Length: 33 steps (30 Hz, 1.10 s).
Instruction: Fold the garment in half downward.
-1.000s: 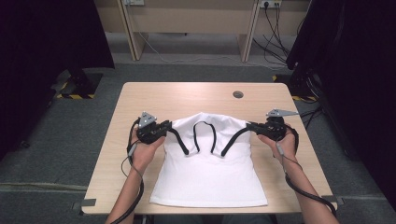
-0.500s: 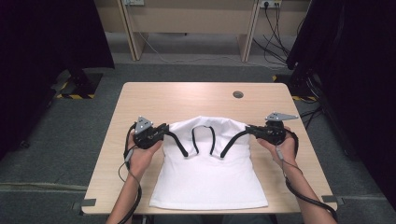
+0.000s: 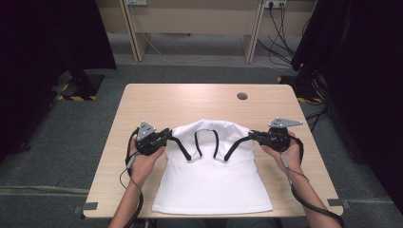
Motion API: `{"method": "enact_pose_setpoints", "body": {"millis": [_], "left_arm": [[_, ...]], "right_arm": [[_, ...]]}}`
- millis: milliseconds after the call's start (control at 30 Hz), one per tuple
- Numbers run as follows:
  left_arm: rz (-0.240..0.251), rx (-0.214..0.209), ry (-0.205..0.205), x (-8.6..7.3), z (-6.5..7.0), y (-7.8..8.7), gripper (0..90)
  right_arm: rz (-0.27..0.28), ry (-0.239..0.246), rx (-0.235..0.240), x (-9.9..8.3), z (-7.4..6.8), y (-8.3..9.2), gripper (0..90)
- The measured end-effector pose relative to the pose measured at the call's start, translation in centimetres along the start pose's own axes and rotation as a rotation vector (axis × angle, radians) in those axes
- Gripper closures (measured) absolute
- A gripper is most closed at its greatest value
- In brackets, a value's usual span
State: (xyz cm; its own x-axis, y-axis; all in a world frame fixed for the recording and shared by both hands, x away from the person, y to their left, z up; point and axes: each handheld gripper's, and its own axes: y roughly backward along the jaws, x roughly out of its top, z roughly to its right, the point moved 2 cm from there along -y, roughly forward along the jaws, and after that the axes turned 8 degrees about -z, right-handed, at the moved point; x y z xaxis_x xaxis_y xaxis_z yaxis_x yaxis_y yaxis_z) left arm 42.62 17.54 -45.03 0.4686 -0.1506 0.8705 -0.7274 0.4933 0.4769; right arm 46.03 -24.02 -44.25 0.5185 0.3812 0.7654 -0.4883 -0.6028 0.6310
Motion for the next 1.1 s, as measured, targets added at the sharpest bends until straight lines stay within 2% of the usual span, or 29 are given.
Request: {"method": "enact_pose_setpoints", "body": {"millis": [267, 667, 900, 1100], "left_arm": [[-0.011, 0.002, -0.009, -0.9, 0.2, 0.4, 79.3], [-0.021, 0.013, -0.012, -2.4, 0.1, 1.3, 79.0], [-0.012, 0.021, -0.024, -2.7, 0.5, 1.7, 79.1], [-0.014, 0.023, -0.037, -3.1, 0.7, 2.0, 78.9]], "right_arm": [[-0.021, 0.043, -0.01, -0.7, -0.5, 0.3, 81.9], [-0.047, 0.081, -0.008, -2.1, -1.3, 0.3, 81.8], [-0.055, 0.103, -0.012, -2.8, -1.8, 0.4, 81.8], [-0.041, 0.114, -0.016, -3.1, -2.1, 0.9, 81.8]]}}
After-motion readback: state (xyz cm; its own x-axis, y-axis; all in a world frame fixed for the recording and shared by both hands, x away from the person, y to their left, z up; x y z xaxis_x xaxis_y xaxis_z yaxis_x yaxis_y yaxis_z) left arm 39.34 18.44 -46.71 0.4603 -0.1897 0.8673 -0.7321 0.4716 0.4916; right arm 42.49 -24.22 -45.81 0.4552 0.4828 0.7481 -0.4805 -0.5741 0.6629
